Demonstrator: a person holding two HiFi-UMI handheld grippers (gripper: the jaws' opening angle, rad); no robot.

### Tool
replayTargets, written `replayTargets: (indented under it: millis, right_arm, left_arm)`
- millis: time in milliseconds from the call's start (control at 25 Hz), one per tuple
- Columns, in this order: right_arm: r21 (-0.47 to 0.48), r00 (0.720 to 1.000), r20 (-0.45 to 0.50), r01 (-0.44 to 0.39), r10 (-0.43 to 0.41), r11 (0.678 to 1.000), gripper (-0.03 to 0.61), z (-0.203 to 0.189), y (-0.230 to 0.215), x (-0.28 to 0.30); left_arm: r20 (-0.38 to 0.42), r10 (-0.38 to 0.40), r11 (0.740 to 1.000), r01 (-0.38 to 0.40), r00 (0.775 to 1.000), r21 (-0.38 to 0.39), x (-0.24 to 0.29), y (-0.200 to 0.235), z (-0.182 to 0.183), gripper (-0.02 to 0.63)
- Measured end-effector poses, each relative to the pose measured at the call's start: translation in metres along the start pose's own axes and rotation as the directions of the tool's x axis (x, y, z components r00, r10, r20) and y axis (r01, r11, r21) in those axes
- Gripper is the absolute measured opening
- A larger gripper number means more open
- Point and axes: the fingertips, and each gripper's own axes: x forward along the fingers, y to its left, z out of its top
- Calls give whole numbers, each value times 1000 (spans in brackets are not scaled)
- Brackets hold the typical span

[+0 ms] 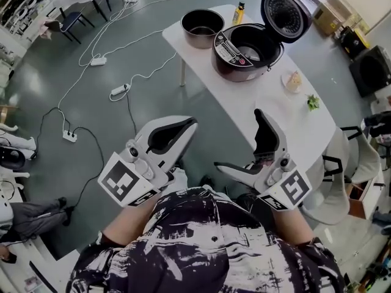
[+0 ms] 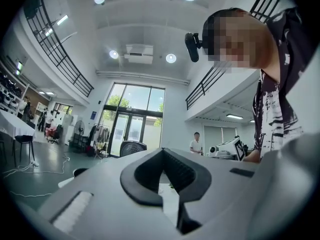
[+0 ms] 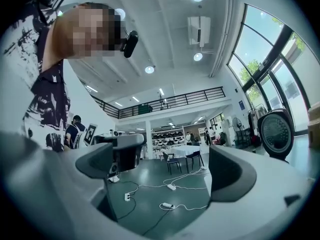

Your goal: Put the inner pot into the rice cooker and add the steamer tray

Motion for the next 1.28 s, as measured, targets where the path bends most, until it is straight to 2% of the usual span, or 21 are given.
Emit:
replayTargets:
  millis: [120, 320, 520, 680, 960, 1280]
  right_arm:
    - [-10, 1000, -7, 20, -20, 1000, 551, -3, -18, 32]
    - [-29, 994, -16, 110, -110, 994, 551, -9, -56, 94]
    - [-40, 978, -18, 207, -208, 978, 551, -13, -84, 161]
    - [-36, 964, -20, 266, -266, 963, 551, -17, -102, 195]
    - [-23, 928, -9, 372, -373, 928, 551, -20, -137, 205]
    - [-18, 901, 37, 432, -431, 902, 551, -19, -202, 177]
  left_arm:
    - [2, -27, 1000, 27, 1000, -7, 9, 39, 1, 5]
    - [4, -135, 990, 135, 991, -31, 30, 113, 4, 5]
    - [-8, -253, 966, 252, 967, -63, 41, 188, 9, 5]
    - [-15, -324, 944, 322, 946, -73, 58, 230, 12, 5]
    - [-15, -435, 897, 432, 900, -99, 106, 258, 8, 5]
    - [-32, -503, 864, 500, 864, -60, 190, 260, 6, 5]
